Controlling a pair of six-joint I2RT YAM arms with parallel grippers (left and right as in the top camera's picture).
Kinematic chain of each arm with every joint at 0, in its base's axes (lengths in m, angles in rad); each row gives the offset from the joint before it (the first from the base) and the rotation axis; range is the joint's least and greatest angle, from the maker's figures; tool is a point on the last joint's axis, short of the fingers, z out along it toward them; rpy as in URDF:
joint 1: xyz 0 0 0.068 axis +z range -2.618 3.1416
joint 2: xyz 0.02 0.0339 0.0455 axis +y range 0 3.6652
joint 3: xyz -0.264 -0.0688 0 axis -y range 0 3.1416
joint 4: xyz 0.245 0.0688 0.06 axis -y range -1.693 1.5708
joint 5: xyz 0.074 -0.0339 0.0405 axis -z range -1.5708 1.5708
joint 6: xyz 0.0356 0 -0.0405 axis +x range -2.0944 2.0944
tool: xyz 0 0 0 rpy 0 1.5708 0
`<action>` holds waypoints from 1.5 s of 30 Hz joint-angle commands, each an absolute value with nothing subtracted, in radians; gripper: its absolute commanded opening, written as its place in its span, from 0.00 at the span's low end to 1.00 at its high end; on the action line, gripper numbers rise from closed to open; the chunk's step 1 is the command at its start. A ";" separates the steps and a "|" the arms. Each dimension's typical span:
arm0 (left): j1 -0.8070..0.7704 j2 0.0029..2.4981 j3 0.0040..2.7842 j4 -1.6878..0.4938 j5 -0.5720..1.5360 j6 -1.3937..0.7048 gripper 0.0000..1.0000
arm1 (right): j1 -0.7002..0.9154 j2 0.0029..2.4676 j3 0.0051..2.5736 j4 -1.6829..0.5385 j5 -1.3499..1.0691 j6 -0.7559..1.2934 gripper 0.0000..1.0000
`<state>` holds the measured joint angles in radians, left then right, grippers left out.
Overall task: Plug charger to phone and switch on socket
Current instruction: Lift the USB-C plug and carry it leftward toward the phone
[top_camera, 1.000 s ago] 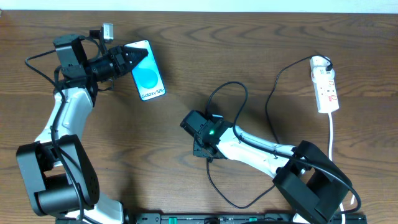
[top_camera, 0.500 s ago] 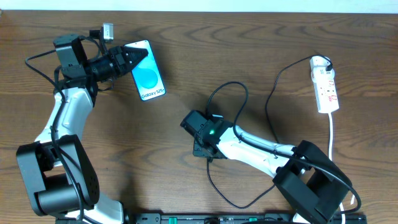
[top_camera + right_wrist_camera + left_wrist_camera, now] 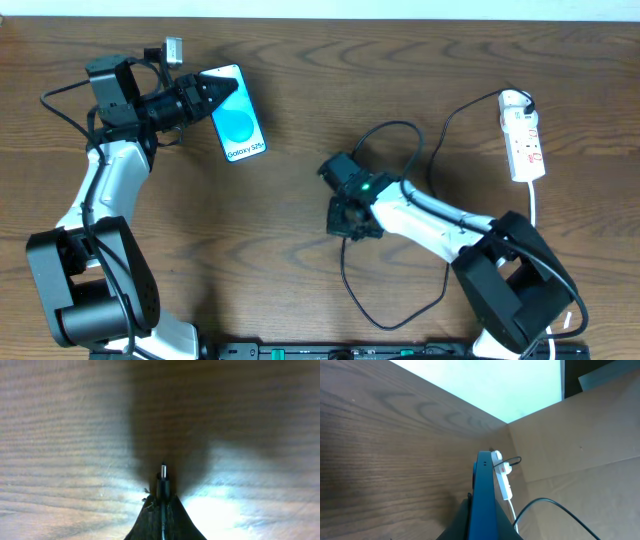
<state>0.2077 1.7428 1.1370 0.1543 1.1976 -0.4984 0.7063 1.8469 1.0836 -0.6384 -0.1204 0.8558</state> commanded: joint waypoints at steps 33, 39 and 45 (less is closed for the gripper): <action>0.212 1.719 1.127 0.298 1.248 -0.731 0.08 | 0.549 1.667 1.111 -0.216 -0.708 0.447 0.01; 0.212 1.719 1.127 0.298 1.248 -0.731 0.07 | 0.480 1.767 1.111 -0.104 -0.893 0.439 0.01; 0.212 1.719 1.127 0.298 1.248 -0.731 0.07 | 0.455 1.881 1.111 0.036 -1.072 0.425 0.01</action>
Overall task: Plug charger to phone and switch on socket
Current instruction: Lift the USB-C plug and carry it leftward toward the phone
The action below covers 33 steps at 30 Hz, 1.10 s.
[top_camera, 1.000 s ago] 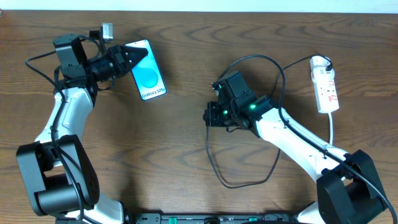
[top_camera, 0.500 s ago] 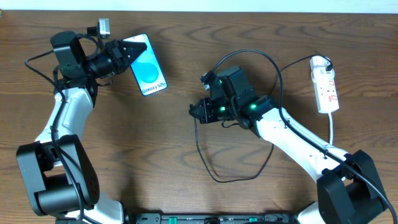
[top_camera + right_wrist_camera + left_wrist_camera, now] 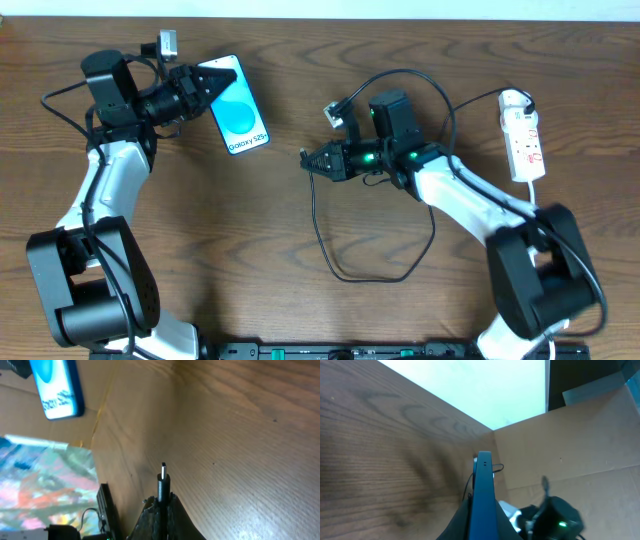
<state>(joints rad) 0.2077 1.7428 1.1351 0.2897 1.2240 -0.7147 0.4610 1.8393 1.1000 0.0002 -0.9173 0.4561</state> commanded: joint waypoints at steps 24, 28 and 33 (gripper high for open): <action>0.212 1.719 1.127 0.351 1.248 -0.759 0.08 | 0.460 2.102 1.111 0.688 -1.450 0.428 0.01; 0.212 1.719 1.127 0.440 1.248 -0.830 0.07 | 0.463 2.102 1.111 0.773 -1.429 0.506 0.01; 0.212 1.719 1.127 0.549 1.241 -0.914 0.07 | 0.467 2.102 1.111 0.834 -1.366 0.584 0.01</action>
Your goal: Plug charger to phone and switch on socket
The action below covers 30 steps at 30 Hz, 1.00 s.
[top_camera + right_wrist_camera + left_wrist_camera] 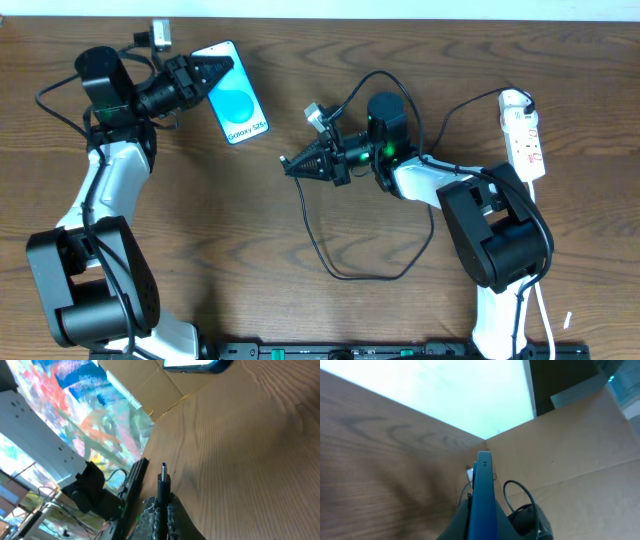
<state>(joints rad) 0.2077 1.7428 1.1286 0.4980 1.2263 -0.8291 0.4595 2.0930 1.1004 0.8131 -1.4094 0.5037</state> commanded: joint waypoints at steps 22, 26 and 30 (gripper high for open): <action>0.144 1.719 1.128 0.702 1.196 -1.053 0.07 | 0.482 2.102 1.111 1.206 -1.285 0.868 0.01; 0.144 1.719 1.128 0.777 1.195 -1.104 0.07 | 0.484 2.102 1.111 1.224 -1.285 0.883 0.01; 0.144 1.719 1.128 0.853 1.195 -1.165 0.07 | 0.486 2.102 1.111 1.251 -1.285 0.910 0.01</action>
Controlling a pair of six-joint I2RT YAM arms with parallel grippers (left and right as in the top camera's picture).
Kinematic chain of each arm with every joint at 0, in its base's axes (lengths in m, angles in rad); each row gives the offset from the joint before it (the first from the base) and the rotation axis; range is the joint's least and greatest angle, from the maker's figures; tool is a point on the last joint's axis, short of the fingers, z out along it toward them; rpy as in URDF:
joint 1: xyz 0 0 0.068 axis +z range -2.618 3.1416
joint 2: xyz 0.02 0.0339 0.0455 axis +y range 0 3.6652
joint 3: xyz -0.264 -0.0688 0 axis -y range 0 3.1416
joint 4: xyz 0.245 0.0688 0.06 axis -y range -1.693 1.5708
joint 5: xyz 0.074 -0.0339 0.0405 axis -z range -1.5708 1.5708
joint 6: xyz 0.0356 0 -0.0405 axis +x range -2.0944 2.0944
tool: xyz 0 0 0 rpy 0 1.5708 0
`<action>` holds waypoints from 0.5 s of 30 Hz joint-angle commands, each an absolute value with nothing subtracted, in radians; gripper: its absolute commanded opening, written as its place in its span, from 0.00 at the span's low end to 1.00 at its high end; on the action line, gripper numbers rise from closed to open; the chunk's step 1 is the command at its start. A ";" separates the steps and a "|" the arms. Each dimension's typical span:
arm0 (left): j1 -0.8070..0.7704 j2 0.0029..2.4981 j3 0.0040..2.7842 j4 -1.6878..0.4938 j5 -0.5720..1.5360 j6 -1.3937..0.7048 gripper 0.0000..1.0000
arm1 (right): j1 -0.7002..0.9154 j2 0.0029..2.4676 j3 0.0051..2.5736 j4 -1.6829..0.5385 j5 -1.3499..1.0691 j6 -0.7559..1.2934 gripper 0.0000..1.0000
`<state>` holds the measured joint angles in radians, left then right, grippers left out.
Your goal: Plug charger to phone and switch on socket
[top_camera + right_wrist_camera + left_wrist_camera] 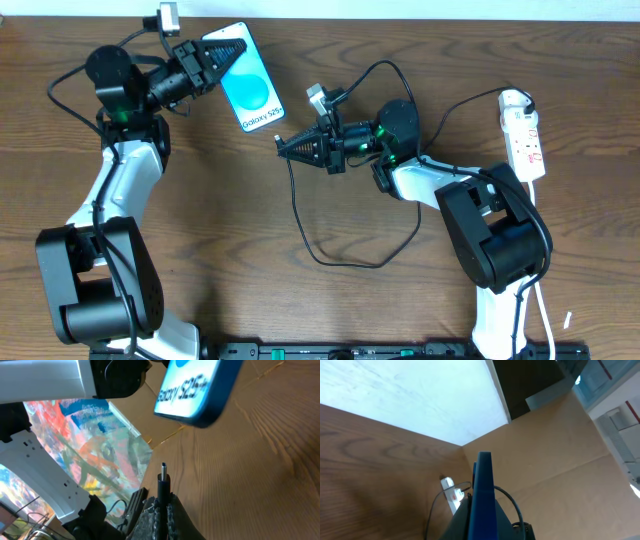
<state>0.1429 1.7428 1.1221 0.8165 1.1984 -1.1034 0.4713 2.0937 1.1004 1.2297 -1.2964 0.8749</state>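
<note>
The blue phone (pixel 247 90), lit screen reading Galaxy S25+, is held above the table at the back left with my left gripper (pixel 207 62) shut on its upper end. From the left wrist the phone (pixel 483 492) is seen edge-on between the fingers. My right gripper (pixel 292 148) is shut on the black charger plug (pixel 162 482), metal tip pointing left toward the phone's lower end (pixel 197 390), a short gap away. The black cable (pixel 350 255) loops over the table. The white socket strip (pixel 523 135) lies at the far right.
The wooden table (pixel 220 250) carries only the cable loop and the strip. A white lead (pixel 535 215) runs from the strip toward the front right. Cardboard walls (pixel 560 460) stand behind the table.
My left gripper has carried the phone rightward toward the middle. My right gripper with the plug has risen slightly, so the phone's lower end now sits close in front of the plug tip.
At first my right gripper held the plug down at the table's middle while the left held the phone at the back left. Then the right gripper was lifted, plug turned leftward. After that it reached further left, and now phone and plug face each other closely.
</note>
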 commanded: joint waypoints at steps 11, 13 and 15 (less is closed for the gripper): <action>0.144 1.719 1.128 0.856 1.207 -1.184 0.07 | 0.490 2.102 1.111 1.422 -1.266 1.033 0.01; 0.144 1.719 1.128 0.857 1.212 -1.188 0.07 | 0.492 2.102 1.111 1.423 -1.261 1.036 0.01; 0.144 1.719 1.128 0.868 1.223 -1.192 0.07 | 0.492 2.102 1.111 1.422 -1.256 1.037 0.01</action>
